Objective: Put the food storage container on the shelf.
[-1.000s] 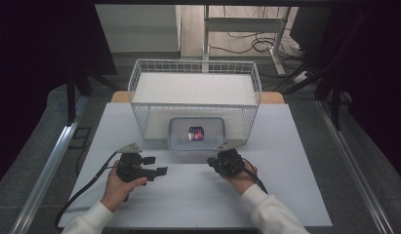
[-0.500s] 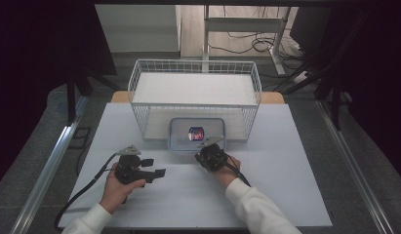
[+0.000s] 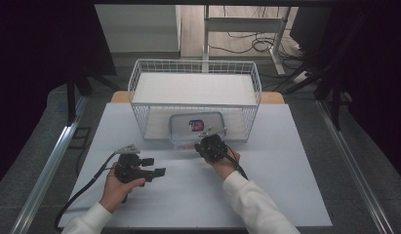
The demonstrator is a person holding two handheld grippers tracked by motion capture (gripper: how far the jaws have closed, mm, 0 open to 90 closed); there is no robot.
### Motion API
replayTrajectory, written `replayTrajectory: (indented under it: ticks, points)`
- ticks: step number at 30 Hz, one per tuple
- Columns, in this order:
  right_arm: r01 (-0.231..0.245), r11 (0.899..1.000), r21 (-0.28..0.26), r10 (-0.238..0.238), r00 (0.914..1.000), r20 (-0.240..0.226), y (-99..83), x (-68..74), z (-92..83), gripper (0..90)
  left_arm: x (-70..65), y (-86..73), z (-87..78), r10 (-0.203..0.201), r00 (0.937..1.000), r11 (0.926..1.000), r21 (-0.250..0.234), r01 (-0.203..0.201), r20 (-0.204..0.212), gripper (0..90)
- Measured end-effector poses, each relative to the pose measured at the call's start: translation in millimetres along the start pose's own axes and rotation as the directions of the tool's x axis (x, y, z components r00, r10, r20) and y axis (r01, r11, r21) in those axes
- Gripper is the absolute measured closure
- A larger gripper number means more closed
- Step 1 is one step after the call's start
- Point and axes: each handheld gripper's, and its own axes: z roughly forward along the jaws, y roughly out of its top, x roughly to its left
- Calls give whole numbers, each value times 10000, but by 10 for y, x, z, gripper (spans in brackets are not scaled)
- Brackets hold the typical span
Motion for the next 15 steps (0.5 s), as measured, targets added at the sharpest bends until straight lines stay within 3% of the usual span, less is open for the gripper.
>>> replayTrajectory:
  ticks: [8, 11, 13, 15]
  points:
    - [-350, 9994, -57, 350, 9994, -80, 88, -32, 187, 891, 5, -2, -3, 58, 10000, 10000, 30, -58, -80, 236]
    - [-359, 9993, -58, 360, 9992, 147, 113, -71, 238, 891, 9, 0, -10, 86, 9999, 10000, 23, -86, -106, 236]
    - [-656, 9978, -30, 656, 9969, 424, 99, -161, 275, 891, 10, 3, -18, 72, 9999, 10000, 2, -72, -89, 235]
    - [-1048, 9945, -44, 1049, 9936, 418, 74, -259, 293, 891, 11, 5, -22, 85, 9999, 10000, -19, -85, -75, 235]
